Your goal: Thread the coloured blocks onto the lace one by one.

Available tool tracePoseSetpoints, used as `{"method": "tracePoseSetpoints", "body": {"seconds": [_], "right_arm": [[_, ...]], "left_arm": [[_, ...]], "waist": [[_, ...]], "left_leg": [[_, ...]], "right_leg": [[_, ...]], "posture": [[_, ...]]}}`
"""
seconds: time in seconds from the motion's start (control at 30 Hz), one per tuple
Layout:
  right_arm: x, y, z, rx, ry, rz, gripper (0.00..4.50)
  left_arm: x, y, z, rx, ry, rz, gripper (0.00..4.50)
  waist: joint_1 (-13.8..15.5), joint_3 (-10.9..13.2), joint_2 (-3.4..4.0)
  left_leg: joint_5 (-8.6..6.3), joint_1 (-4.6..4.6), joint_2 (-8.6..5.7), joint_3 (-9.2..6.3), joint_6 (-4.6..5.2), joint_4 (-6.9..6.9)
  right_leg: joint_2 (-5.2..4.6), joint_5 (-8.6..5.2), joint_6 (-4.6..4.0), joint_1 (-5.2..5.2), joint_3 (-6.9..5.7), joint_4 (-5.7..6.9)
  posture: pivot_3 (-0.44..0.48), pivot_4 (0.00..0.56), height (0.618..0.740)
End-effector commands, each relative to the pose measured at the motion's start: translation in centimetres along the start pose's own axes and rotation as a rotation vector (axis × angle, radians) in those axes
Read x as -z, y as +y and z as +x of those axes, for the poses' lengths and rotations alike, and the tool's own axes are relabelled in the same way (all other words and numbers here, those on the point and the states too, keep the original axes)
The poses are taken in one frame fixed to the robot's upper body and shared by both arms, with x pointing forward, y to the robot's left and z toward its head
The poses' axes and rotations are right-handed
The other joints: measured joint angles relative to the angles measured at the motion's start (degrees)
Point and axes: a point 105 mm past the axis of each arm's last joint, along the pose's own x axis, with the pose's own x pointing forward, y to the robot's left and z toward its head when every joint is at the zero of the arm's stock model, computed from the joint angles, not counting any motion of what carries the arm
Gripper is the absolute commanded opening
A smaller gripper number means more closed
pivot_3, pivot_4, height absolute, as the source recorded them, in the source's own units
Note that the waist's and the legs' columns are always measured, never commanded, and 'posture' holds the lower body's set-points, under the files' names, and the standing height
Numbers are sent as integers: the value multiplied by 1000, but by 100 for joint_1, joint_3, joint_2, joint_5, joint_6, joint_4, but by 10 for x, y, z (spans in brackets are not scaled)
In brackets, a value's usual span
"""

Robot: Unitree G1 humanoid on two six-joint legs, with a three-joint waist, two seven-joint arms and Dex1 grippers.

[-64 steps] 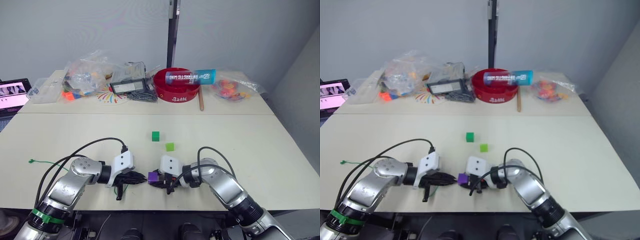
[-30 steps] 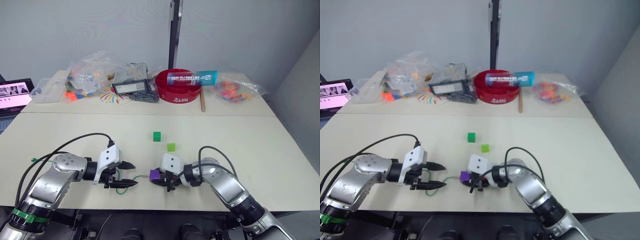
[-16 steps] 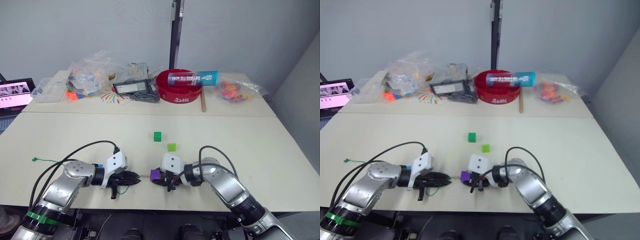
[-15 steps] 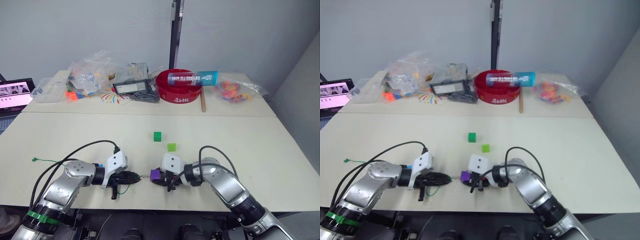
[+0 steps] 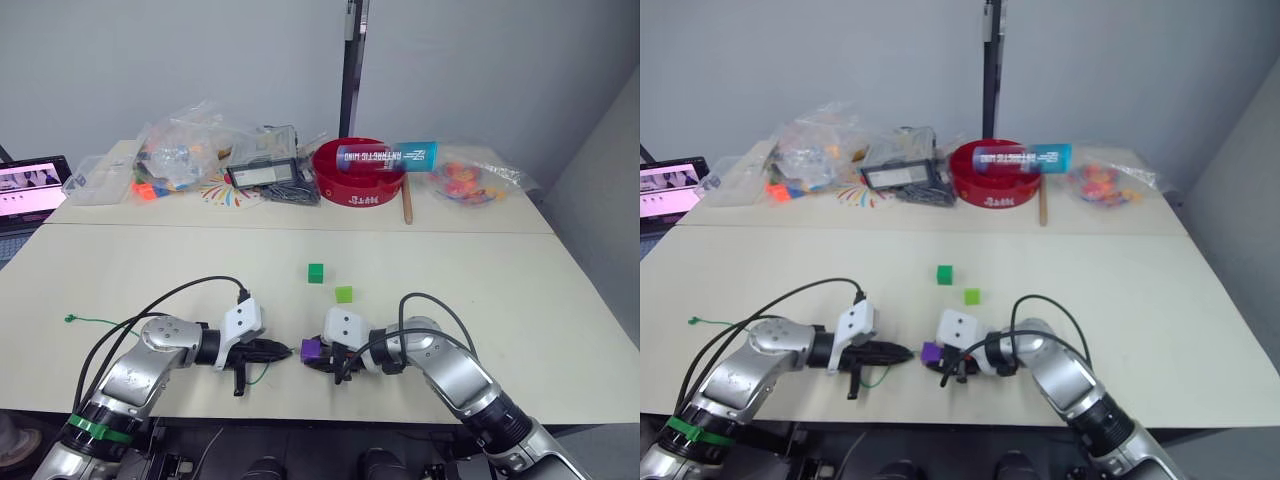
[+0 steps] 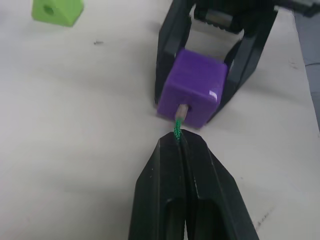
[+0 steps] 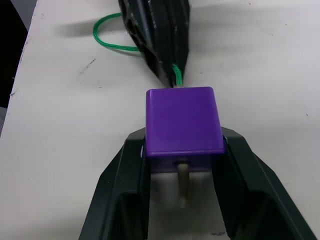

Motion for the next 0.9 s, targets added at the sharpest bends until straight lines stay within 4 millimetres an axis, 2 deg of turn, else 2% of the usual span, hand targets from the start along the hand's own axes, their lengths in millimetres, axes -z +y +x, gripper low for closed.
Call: {"method": "tracePoseSetpoints", "body": {"seconds": [0.03,0.17,0.3,0.4,0.53,0.7,0.9], "right_arm": [[33,-1,-3,30,123,86,1188],[33,0,-2,30,124,87,1188],[33,0,-1,30,124,88,1188],[33,1,-1,28,125,87,1188],[35,2,-1,21,127,90,1188],[35,0,-2,23,130,89,1188],[36,-4,-4,24,137,84,1188]], "left_arm": [[-12,-3,9,30,-12,64,16],[-6,-11,20,90,18,57,16],[-2,-9,21,77,39,50,16],[-8,1,16,27,9,38,836],[-16,7,-5,-11,-18,-11,2108],[8,-7,-14,-3,53,-50,2108],[30,-6,-8,-45,91,-66,2108]], "waist": [[-10,0,0],[5,-1,-1],[13,-4,2],[16,-4,2],[-11,-4,2],[-32,-4,5],[0,-8,5]], "left_leg": [[0,1,0,0,0,0],[0,2,-1,-1,0,0],[0,7,-3,0,0,0],[0,7,-3,0,0,0],[0,4,-2,-1,0,0],[-1,5,-2,-1,1,-1],[0,10,-2,0,0,-2]], "right_leg": [[0,0,0,0,0,0],[0,0,0,3,0,0],[-2,-1,2,10,0,-2],[-2,-1,2,9,0,-2],[-1,-2,3,4,0,0],[-3,-3,4,3,0,0],[-4,-3,3,9,-2,-1]], "posture": [[0,150,731],[0,150,731],[0,150,731],[0,150,731],[0,150,731],[0,150,731],[0,150,731]]}}
